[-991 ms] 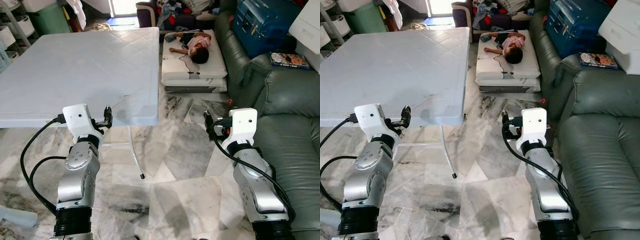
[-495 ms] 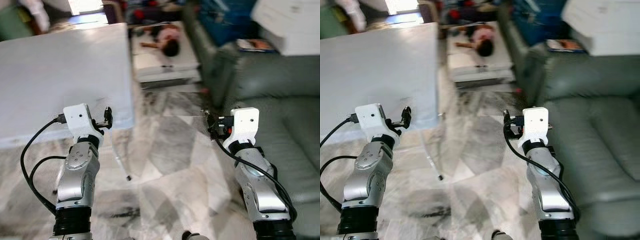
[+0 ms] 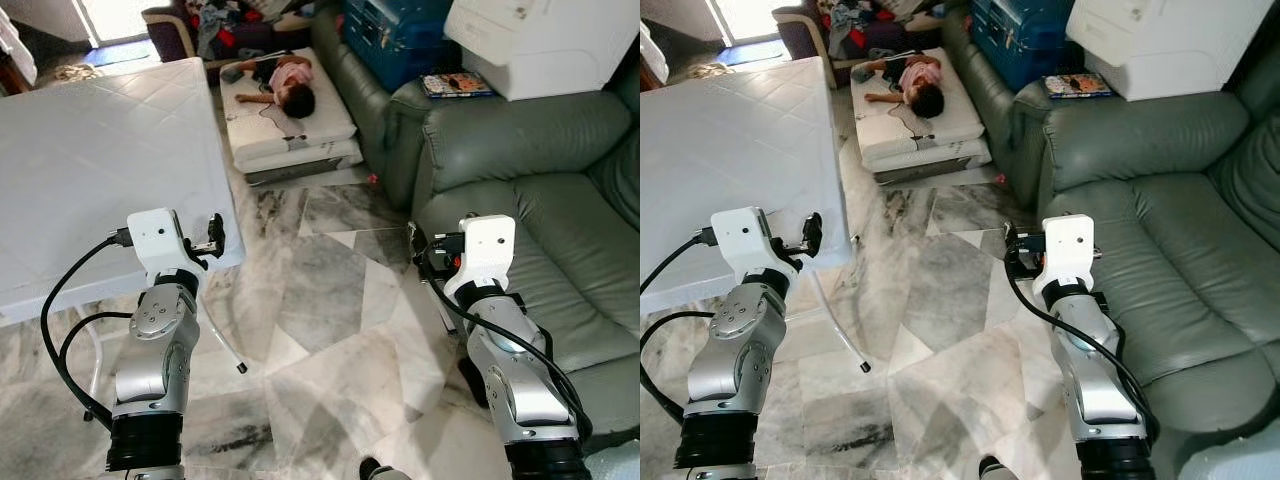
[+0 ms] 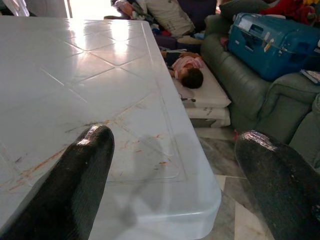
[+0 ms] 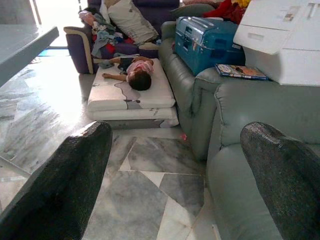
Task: Picking trash to rubbish bin
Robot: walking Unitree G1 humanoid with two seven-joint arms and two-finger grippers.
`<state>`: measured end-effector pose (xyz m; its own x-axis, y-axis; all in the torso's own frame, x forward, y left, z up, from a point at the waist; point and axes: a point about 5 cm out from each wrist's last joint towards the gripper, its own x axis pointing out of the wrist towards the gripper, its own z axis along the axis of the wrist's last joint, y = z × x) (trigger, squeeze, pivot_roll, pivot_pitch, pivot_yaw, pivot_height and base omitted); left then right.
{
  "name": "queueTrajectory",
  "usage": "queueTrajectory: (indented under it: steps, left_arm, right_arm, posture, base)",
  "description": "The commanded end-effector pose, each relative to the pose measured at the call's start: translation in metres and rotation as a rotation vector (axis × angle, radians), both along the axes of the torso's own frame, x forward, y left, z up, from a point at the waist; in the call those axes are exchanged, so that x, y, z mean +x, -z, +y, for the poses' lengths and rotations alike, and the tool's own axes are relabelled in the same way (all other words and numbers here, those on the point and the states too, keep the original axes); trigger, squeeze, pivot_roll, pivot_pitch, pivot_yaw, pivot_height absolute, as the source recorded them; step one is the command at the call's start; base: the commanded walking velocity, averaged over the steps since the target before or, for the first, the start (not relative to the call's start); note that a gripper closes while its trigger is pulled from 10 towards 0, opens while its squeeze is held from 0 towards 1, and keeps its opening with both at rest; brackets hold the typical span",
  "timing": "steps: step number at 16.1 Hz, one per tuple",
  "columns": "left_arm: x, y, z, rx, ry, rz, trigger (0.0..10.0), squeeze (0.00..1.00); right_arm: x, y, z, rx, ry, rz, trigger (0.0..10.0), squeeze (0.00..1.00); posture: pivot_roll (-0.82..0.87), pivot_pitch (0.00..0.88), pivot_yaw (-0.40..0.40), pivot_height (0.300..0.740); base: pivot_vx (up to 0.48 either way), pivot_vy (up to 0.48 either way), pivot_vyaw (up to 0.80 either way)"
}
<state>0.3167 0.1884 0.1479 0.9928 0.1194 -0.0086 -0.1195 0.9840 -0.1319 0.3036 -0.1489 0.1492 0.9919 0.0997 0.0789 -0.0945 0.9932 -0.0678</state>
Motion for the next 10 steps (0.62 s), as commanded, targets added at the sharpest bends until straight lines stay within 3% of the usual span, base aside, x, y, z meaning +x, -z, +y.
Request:
queueTrajectory:
  steps: [1, 10]
  left_arm:
    - [0.0004, 0.0026, 0.0017, 0.011, -0.001, 0.018, 10.0, 0.0]
    - [0.0004, 0.0039, 0.0012, 0.015, 0.004, 0.027, 10.0, 0.0]
  right_arm:
    - [-0.0003, -0.0027, 0.0004, 0.002, 0.002, -0.007, 10.0, 0.0]
    - [-0.0003, -0.0028, 0.0002, 0.002, 0.002, -0.007, 10.0, 0.0]
  posture:
    - [0.0, 0.112, 0.045, 0.74]
    - [0.0, 0.112, 0.044, 0.74]
  base:
    - [0.0, 0.0, -0.8]
    - [0.228, 0.0, -0.8]
